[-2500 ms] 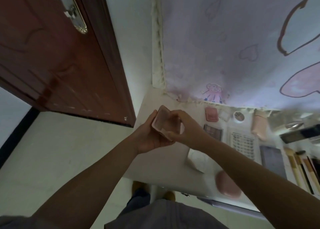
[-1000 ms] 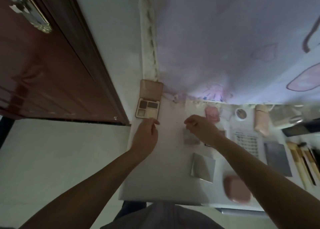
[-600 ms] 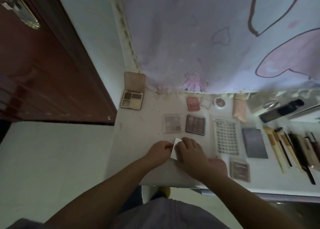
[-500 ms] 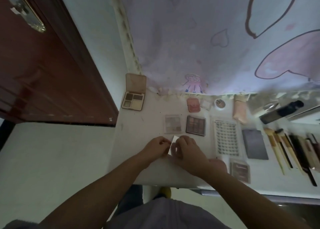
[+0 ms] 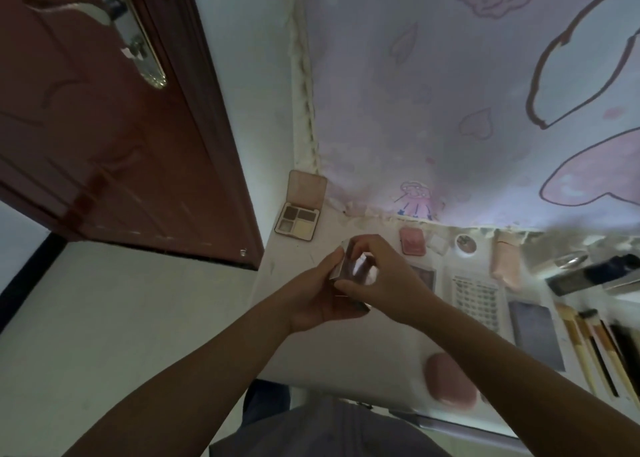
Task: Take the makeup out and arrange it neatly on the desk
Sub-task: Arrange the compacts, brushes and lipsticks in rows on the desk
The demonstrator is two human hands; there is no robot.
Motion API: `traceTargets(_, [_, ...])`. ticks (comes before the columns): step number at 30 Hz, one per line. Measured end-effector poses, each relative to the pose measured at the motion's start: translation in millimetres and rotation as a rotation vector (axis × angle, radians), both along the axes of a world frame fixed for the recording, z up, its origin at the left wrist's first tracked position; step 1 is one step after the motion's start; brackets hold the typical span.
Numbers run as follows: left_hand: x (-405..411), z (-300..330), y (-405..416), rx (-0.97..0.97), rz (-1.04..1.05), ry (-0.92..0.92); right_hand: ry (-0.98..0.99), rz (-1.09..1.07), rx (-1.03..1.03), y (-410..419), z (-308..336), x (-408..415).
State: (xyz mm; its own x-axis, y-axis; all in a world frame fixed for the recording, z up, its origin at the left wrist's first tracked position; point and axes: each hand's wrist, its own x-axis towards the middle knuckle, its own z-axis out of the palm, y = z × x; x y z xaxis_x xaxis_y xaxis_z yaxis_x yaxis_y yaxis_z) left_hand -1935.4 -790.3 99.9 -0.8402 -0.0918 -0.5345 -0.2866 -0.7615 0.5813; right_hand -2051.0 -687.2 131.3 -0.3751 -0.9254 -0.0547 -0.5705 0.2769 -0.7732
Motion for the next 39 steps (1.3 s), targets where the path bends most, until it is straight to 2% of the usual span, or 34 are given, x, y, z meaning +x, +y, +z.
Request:
traceTargets(8, [3.9, -0.4, -15.6, 0.023, -0.025, -0.008, -0.018, 0.026, -0.067, -12.9, -7.9, 0.0])
traceTargets(15, [-0.1, -2.2, -22.3, -0.015, -0.012, -0.068, 0.05, 0.059, 0.046, -26.3, -6.0, -0.4])
traceTargets(25, [3.1, 3.1, -30.0, -0.022, -0.039, -0.082, -0.054, 0.029, 0.01, -31.9, 3.0, 1.5])
traceTargets(29, [14.1, 1.6, -30.1, 0.108, -0.079, -0.031, -0.196, 0.048, 0.013, -31.6, 10.4, -8.1])
traceTargets(33, [26.0, -5.7, -30.9, 0.222, -0.116, 0.008, -0.287, 0.103, 0.127, -39.5, 26.8, -23.6])
traceTargets(36, [34.2, -10.7, -32.0, 0.283, -0.078, 0.026, -0.523, -0.021, 0.091, -44.0, 23.3, -31.3])
traceTargets(39, [46.2, -21.1, -35.7, 0.304, -0.004, 0.02, -0.586, -0.09, 0.094, -48.8, 5.3, -30.8])
